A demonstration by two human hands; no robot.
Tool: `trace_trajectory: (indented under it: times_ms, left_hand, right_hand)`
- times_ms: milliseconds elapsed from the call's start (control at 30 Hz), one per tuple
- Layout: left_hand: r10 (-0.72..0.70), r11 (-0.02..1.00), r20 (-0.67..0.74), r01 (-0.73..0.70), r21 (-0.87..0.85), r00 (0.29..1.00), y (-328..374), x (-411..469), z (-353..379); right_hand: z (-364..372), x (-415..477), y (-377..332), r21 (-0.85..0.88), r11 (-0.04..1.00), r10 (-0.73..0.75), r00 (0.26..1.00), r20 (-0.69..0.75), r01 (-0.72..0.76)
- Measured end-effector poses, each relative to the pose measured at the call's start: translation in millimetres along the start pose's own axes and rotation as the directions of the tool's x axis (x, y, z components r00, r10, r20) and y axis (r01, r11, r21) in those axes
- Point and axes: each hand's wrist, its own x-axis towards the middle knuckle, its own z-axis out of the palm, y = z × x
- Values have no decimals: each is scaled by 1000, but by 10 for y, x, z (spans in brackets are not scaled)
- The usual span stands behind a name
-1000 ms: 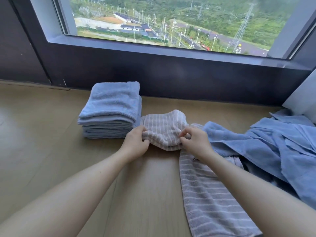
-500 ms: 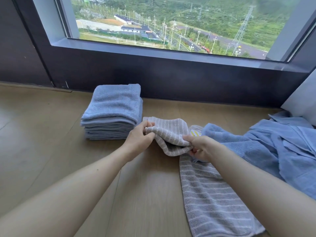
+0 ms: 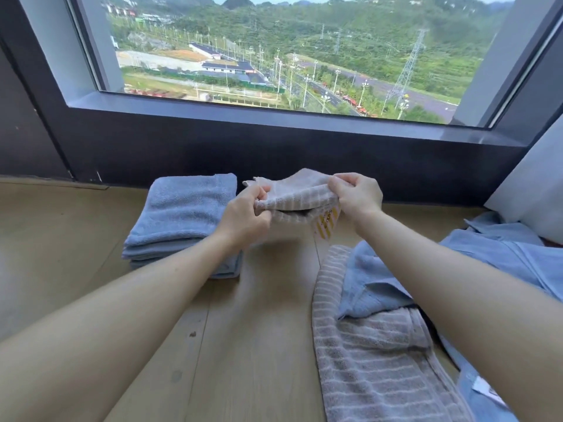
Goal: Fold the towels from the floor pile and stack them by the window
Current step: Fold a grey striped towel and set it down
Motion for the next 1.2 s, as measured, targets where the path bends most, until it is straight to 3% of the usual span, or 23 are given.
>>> trace_trajectory:
  times_ms: [67,133,233,300,367,433,500,600,700,767,867,933,967,1033,1100,1200]
  left_hand:
    - [4,999,35,-5,40,999,-66,-21,36]
    - [-22,997,81,16,69,996,-205,-103,132]
    - [-102,972,216,52,227,971,-428,-298,287]
    - [-136,946,317,28,322,939,-530,-415,361]
    - [-145,936,325,23,351,934,-550,-481,387]
    - [-157,929,303,36,369,940,-530,-496,405]
    - [-191,908,296,54,416,936,-498,-495,417]
    - [-264,838,289,71,541,920,-482,-490,426]
    - [-348,762,274,100,639,897,-475,-573,438]
    - [-342,707,263,62,704,902,-453,-677,481]
    - [-250,643,276,-54,764,928,-303,-853,587]
    - [-143,679,287,-117,724,947,-143,-978,728]
    - [-149,744,276,-77,663,950,-56,-1041,820]
    - [-320,865,285,157,476,903,129,-1153,999]
    - [-482,866,311,389,314,819,239,-1210,1181]
    - [-625,770,287,634,71,726,338,-1207,1297]
  right_hand:
    - [42,-37,94,-3,998,-60,998,7,60]
    - [91,-116,303,-73,997,-30,999,39,33]
    - [193,-316,644,-341,940,81,973,215,-3]
    - [251,-475,789,-517,854,151,919,364,64]
    - [289,-553,871,-602,787,161,898,409,133]
    - [280,-557,930,-575,811,164,898,408,113]
    - [241,-551,956,-430,903,226,858,461,-7]
    - [127,-573,965,-279,950,268,818,510,-137]
    - [-43,-568,1066,-287,956,183,884,430,-58]
    - [-187,-609,1120,-405,912,125,898,422,63]
    - [-385,-677,1167,-526,818,52,880,472,233]
    - [-495,-703,1170,-531,803,16,880,475,272]
    - [-551,-708,1171,-528,803,-4,889,458,276]
    - [-664,-727,1169,-531,803,-22,904,427,270]
    - [-783,-777,1148,-554,794,18,902,432,249]
    - [-938,-862,1126,-581,764,46,873,485,282]
